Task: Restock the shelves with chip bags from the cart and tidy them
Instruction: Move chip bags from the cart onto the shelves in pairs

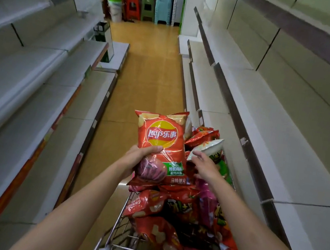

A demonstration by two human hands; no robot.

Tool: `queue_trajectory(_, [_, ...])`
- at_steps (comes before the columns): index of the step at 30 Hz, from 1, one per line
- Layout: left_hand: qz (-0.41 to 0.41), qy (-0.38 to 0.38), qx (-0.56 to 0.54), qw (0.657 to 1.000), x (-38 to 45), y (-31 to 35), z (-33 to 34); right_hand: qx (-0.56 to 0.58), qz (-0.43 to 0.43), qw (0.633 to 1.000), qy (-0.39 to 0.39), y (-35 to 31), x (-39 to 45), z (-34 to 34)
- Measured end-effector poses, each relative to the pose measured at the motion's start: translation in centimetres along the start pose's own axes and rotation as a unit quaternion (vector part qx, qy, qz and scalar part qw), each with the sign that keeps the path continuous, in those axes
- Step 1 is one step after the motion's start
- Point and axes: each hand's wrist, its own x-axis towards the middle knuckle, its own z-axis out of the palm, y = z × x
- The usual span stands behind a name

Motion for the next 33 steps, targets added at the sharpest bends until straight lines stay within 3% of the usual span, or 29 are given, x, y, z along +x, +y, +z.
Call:
queue_trajectory(8, [-0.014, -0.042, 0.01, 0.999, 3.4, 0.6, -1.0, -0.105, 0.035, 0.994, 0.026, 0.9, 5.3, 0.3])
queue_trajectory(17, [-0.015, -0.057, 0.01, 0.998, 4.5, 0.6, -1.3, -0.059, 0.068, 0.996, -0.004, 2.4, 7.1, 0.8])
queue_trajectory(22, [-0.011, -0.062, 0.015, 0.998, 4.5, 0.6, -0.2, -0.034, 0.015, 0.995, 0.097, 2.3, 6.1, -1.7])
queue_trajectory(27, [-0.002, -0.078, 0.003, 0.997, 3.2, 0.7, 2.5, -0.021, -0.1, 0.964, 0.248, -0.9, 1.3, -5.4])
queue_trajectory(33, [0.02, -0.132, 0.012, 0.991, -0.5, 1.4, 5.9, -0.063, -0.209, 0.933, 0.285, -3.9, -5.8, -8.0])
